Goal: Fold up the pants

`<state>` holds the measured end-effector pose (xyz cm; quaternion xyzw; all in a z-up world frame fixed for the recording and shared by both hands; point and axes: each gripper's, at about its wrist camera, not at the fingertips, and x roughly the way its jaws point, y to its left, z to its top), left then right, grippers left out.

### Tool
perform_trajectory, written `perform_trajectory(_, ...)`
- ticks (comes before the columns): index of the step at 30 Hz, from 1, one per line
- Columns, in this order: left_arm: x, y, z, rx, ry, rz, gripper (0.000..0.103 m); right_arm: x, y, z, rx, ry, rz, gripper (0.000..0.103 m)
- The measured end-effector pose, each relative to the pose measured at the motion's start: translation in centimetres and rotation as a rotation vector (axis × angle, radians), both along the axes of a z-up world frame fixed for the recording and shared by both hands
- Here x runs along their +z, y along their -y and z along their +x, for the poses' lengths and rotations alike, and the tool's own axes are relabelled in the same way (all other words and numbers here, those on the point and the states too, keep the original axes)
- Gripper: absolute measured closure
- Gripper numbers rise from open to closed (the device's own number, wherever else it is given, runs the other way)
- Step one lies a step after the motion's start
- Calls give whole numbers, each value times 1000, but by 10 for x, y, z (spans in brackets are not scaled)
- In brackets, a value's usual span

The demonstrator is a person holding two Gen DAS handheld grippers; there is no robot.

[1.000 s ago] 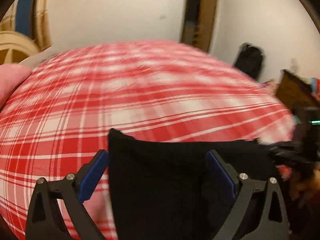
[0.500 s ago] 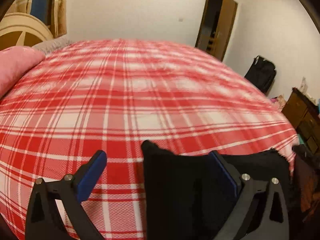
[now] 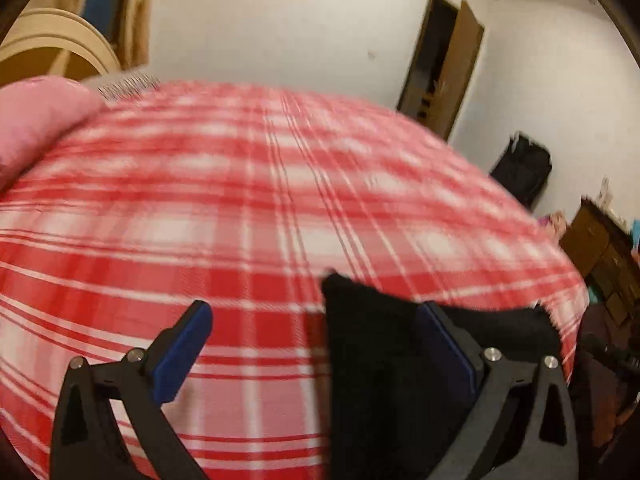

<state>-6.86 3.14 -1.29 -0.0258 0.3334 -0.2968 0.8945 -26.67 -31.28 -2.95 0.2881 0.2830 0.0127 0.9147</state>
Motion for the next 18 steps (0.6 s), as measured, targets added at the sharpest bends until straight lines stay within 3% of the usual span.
perform_trajectory(1,3,-7,-1,9,6,-10,0,-4,-1,-1,-35,-1,-15,12)
perform_trajectory(4,2,-24,-1,27,-16,-50,0,-22,-4,8,-7,-63,1,12)
perform_trajectory(9,-31,-10,-7,-57,-193,-140,0,-54,-27,29,56,-170,-82,12)
perform_trajectory(13,-53,19,-21,-119,-202,-40,0,-66,-45,34,59,-186,-177,11)
perform_trajectory(15,-66,29,-21,-151,-246,-30,0,-69,-53,34,44,-187,-237,11)
perform_trajectory(18,-70,41,-31,-136,-168,32,0,-69,-53,33,36,-179,-262,11)
